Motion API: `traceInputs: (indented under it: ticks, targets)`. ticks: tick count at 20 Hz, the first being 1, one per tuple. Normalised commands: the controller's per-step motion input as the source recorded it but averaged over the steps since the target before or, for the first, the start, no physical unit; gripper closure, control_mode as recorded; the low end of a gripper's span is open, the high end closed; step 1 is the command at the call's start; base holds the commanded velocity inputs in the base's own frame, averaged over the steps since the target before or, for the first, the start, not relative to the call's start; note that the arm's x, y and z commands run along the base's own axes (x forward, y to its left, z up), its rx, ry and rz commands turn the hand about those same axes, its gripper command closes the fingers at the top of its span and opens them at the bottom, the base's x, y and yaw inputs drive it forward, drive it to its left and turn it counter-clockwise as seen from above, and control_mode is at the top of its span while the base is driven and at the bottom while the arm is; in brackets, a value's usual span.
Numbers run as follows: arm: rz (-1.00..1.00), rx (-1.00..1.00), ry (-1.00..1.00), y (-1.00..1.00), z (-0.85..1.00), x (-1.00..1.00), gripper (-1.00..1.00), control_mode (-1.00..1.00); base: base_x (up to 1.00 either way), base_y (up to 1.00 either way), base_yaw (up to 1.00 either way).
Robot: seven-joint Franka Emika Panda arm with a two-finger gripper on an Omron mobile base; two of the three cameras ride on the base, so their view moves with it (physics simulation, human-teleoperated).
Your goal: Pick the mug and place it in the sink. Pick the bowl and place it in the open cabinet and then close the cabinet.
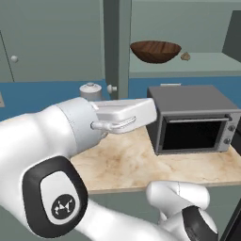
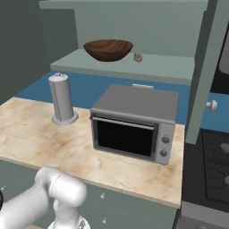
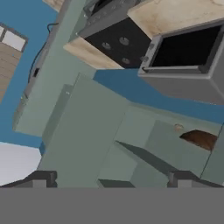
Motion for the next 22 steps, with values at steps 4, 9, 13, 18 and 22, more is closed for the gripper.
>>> traceInputs:
  ticks: [4,9,13,18,22]
  targets:
    - [-0.09,-0.13,0.11,0.19,0.0,0.7,-1.0,-1.0,0.0,0.0,0.0]
    - [-0.03,-0.1,0.17,0.0,0.0,0.84,-1.0,-1.0,0.0,0.0,0.0]
    - [-0.02,-0.07,0.16,0.0,-0.01,0.74,-1.0,-1.0,0.0,0.0,0.0]
    - [-0.06,-0.09,0.19,0.0,-0.09,0.76,-1.0,-1.0,0.0,0.0,0.0]
    - [-0.09,-0.09,0.16,0.05,-0.15,0.83,-1.0,-1.0,0.0,0.0,0.0]
